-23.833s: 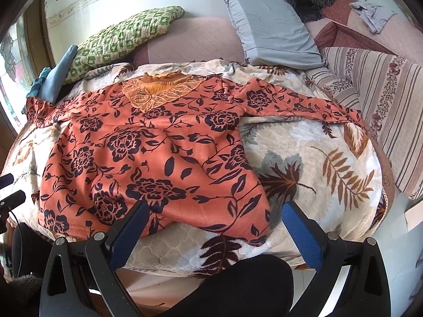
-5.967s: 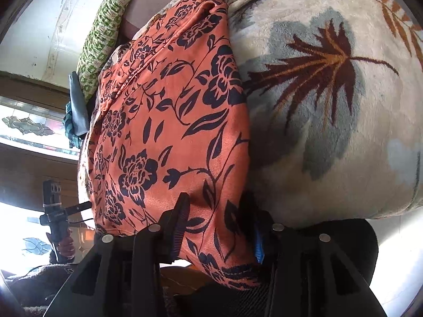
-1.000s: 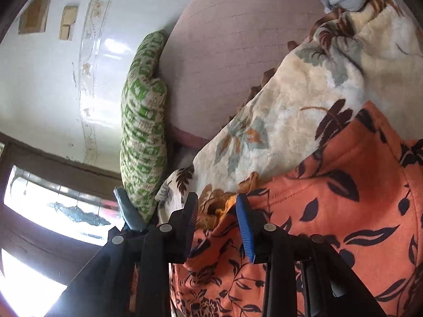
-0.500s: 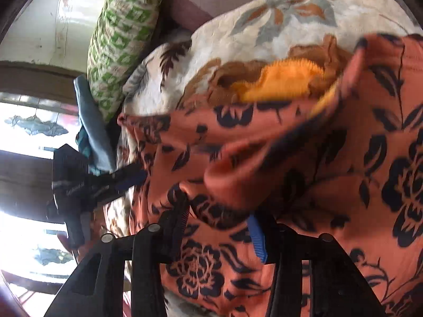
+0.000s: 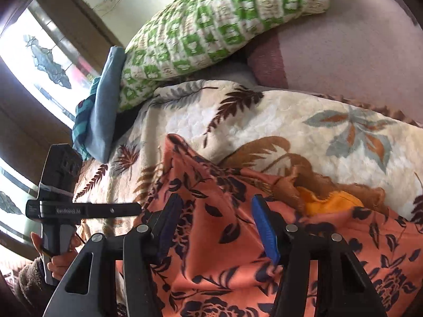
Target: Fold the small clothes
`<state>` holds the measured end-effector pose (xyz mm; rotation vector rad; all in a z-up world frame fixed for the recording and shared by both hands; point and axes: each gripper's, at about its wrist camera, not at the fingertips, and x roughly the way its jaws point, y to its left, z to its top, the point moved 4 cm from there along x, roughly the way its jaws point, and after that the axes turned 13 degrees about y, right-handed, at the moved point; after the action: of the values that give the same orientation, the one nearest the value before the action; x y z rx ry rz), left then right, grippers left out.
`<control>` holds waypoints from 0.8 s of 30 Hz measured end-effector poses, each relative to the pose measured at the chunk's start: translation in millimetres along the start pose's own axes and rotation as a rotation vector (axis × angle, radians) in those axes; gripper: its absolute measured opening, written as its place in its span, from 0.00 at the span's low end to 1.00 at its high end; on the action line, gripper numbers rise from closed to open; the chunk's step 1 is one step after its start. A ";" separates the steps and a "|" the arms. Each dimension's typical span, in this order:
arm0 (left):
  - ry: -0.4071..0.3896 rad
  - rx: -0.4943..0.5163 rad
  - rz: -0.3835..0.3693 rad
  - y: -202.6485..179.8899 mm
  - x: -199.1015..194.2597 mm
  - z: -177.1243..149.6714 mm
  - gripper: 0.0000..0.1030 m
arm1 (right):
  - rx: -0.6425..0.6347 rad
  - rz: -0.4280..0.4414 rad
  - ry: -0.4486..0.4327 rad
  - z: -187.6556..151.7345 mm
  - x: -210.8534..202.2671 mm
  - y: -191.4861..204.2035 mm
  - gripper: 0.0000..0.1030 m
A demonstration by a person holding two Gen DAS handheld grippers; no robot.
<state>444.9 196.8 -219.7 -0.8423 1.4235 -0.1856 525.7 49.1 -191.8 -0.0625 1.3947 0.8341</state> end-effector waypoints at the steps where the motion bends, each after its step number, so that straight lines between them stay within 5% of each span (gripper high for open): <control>1: -0.001 0.020 0.005 0.3 -0.9 -5.4 0.45 | -0.019 0.060 0.010 -0.4 5.6 9.9 0.53; 3: 0.001 0.045 0.017 2.0 -2.6 -14.3 0.46 | -0.081 0.095 0.023 -2.5 18.1 30.3 0.51; 9: -0.003 0.105 0.074 2.9 -8.6 -32.4 0.46 | -0.034 -0.211 0.043 13.1 52.0 13.9 0.54; 15: 0.011 0.147 0.150 -2.2 -1.1 -37.2 0.46 | -0.046 -0.252 0.073 23.1 68.2 -3.7 0.53; 16: 0.014 0.146 0.152 -2.3 0.4 -37.4 0.46 | -0.075 -0.272 0.089 22.9 73.7 -0.9 0.51; 18: 0.014 0.156 0.156 -3.6 2.1 -39.0 0.46 | -0.166 -0.336 0.124 21.5 82.7 8.9 0.02; 20: 0.005 0.170 0.169 -4.8 1.0 -39.8 0.46 | -0.239 -0.392 0.104 22.9 76.0 21.1 0.02; 24: -0.021 0.174 0.185 -8.4 -5.7 -40.2 0.46 | -0.261 -0.335 0.003 49.8 40.1 39.9 0.02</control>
<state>410.2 178.1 -206.8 -0.5657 1.4350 -0.1566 543.3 122.0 -199.0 -0.4856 1.2272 0.7287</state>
